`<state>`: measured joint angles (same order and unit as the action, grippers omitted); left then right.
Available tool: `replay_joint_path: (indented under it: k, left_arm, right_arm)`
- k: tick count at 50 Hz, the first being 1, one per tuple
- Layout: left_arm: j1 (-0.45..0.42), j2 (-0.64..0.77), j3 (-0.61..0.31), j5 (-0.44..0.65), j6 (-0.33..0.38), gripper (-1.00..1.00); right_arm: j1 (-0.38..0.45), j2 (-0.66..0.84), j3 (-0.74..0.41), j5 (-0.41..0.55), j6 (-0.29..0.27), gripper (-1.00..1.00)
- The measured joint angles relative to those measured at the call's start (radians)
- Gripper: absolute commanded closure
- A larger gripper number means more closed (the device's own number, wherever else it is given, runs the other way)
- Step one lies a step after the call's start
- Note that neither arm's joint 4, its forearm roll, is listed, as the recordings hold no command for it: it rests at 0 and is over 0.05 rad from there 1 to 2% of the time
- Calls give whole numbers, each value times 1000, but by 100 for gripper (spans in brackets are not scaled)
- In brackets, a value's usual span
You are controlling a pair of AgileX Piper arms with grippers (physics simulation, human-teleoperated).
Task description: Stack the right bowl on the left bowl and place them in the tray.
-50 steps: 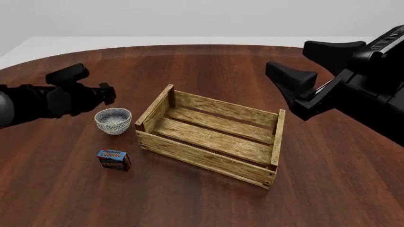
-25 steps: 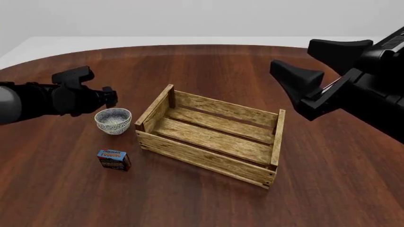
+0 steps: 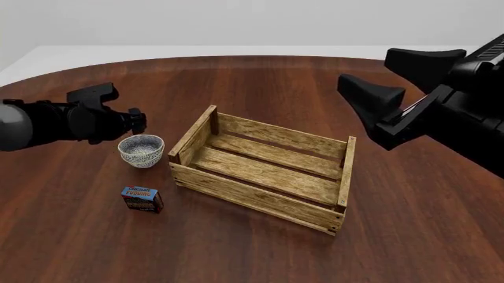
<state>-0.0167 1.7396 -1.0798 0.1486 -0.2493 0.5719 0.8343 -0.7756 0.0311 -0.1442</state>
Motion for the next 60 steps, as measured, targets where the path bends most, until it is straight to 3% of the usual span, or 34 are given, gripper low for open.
replay_joint_path:
  k: [60]
  left_arm:
    - [69, 153, -54, -13, 40, -100]
  right_arm:
    - [-4, 10, 0, -7, -2, -100]
